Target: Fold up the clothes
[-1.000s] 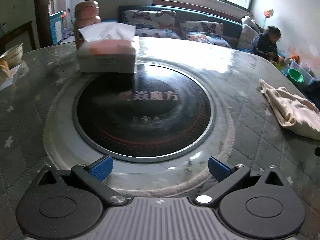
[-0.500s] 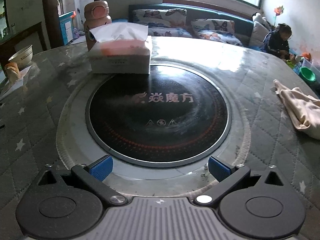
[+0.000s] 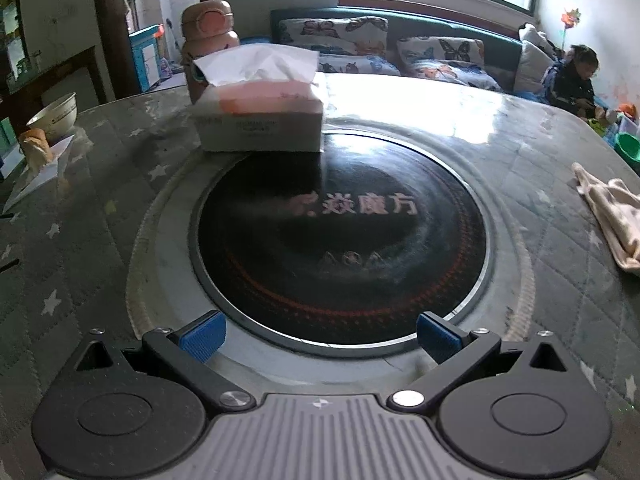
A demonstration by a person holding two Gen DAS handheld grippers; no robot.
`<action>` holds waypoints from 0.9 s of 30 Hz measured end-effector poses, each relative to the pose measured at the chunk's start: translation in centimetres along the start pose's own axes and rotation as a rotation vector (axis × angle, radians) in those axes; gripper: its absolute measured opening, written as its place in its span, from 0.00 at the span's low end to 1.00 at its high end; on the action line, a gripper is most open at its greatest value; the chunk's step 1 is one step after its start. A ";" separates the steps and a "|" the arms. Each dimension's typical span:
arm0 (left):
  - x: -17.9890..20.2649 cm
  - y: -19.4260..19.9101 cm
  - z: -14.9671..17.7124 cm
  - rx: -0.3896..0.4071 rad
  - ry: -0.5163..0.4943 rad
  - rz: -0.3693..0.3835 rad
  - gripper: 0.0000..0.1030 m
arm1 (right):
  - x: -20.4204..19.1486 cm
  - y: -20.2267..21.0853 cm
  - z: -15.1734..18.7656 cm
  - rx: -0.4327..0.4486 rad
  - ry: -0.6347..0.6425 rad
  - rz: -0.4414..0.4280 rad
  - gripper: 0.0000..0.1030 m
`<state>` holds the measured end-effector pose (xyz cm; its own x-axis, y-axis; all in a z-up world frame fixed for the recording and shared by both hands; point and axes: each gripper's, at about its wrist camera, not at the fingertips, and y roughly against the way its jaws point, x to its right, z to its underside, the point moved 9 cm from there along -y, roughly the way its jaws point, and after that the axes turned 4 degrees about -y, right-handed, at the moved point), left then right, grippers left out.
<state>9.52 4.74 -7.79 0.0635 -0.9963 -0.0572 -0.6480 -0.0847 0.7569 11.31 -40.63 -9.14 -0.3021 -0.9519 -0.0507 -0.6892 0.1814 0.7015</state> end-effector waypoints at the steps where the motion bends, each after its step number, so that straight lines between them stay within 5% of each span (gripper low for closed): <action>1: -0.2 -0.1 -0.1 0.002 0.003 -0.005 1.00 | 0.0 -0.2 -0.1 0.000 0.000 -0.002 1.00; 27: -3.6 -2.6 -1.9 0.026 0.053 -0.051 1.00 | 0.0 -1.5 -0.7 0.065 0.023 -0.035 1.00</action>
<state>12.39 8.56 -8.34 0.1363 -0.9888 -0.0603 -0.6626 -0.1362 0.7365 12.81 -41.12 -9.73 -0.2629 -0.9631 -0.0575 -0.7407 0.1634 0.6516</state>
